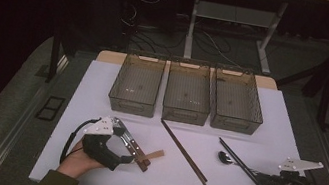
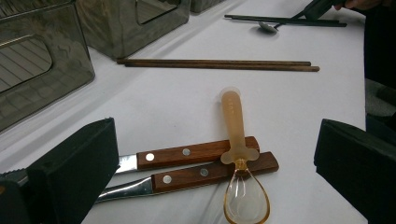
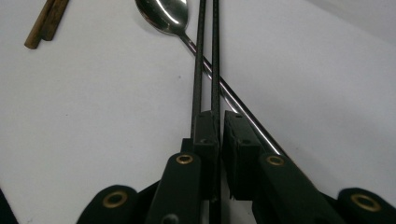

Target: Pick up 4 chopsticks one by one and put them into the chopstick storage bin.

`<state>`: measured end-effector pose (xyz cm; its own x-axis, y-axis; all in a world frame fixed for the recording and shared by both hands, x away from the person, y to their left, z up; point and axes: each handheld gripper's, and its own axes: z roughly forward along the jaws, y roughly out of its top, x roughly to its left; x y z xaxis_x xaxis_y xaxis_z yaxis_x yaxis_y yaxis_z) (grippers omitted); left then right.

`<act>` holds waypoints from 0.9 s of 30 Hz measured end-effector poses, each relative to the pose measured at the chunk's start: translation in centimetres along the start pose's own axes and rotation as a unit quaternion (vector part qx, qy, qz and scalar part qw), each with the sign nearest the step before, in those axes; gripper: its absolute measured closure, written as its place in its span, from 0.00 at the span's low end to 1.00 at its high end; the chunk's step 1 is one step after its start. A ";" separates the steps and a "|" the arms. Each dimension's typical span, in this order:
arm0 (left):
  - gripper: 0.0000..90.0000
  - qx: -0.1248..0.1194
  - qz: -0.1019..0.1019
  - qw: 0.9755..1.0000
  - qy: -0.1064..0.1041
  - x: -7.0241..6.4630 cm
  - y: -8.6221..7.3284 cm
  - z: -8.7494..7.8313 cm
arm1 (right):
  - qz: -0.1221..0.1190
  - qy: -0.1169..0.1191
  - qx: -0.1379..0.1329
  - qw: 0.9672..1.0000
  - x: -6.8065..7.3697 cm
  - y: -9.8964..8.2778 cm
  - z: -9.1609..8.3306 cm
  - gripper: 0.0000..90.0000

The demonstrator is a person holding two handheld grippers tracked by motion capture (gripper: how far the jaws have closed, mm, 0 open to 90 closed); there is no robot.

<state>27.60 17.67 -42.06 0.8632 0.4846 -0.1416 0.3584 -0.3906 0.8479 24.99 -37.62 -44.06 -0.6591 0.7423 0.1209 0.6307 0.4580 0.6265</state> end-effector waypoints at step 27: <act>0.00 0.006 0.004 1.000 -0.005 0.0 0.0 0.3 | -0.028 -0.022 0.000 0.999 0.3 0.0 0.5 0.94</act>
<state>27.64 17.46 -42.21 0.8696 0.4737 -0.1390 0.3550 -0.4044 0.8429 24.99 -37.18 -44.45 -0.6741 0.7368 0.0517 0.5938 0.4991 0.6311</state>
